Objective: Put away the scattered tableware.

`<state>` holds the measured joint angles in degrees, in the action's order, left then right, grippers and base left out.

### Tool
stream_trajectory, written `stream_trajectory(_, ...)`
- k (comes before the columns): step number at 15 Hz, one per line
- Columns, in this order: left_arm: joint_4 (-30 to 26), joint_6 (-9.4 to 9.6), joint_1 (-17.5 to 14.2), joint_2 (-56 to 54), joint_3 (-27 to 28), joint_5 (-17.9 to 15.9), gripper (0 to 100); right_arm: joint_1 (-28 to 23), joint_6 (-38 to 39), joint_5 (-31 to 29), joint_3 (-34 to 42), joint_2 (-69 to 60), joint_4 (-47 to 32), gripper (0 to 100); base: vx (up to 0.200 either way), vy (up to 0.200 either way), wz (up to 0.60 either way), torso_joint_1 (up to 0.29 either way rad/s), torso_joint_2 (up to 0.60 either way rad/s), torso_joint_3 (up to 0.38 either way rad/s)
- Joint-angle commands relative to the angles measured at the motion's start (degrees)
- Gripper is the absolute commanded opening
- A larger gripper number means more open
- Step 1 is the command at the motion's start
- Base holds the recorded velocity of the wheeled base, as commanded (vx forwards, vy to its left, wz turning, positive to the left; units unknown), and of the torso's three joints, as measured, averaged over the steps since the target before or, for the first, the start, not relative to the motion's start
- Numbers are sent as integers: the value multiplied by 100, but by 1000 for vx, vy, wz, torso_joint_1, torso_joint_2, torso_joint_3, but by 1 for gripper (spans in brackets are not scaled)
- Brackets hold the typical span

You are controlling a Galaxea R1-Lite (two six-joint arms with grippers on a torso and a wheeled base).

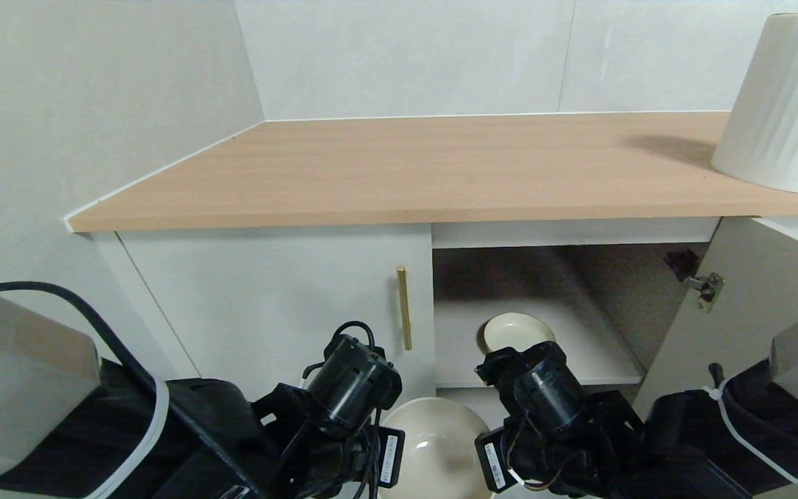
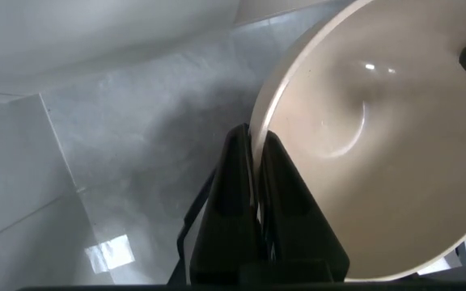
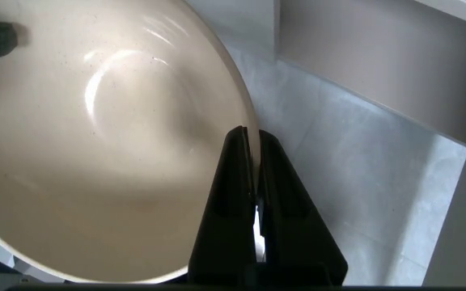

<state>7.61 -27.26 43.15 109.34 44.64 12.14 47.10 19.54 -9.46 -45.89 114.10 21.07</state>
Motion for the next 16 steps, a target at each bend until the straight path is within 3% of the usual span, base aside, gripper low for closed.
stream_trajectory(1, -14, 1, 0, -18, -8, 16, 0, 0, -3, -21, 1, -2, -6, 0, 0, 0, 0, 0, 0, 0)
stream_trajectory(5, -14, 1, 9, -35, -26, 16, 0, 0, -3, -74, 1, 7, -15, 0, 0, 0, 0, 0, 0, 0)
stream_trajectory(6, -14, 10, 26, -35, -35, 16, 100, 0, -3, -117, -8, 15, -6, 0, 0, 0, 0, 0, 0, 0)
stream_trajectory(16, -14, 10, 35, -88, -26, 7, 100, -8, -21, -144, 9, 24, -15, 0, 0, 0, 0, 0, 0, 0)
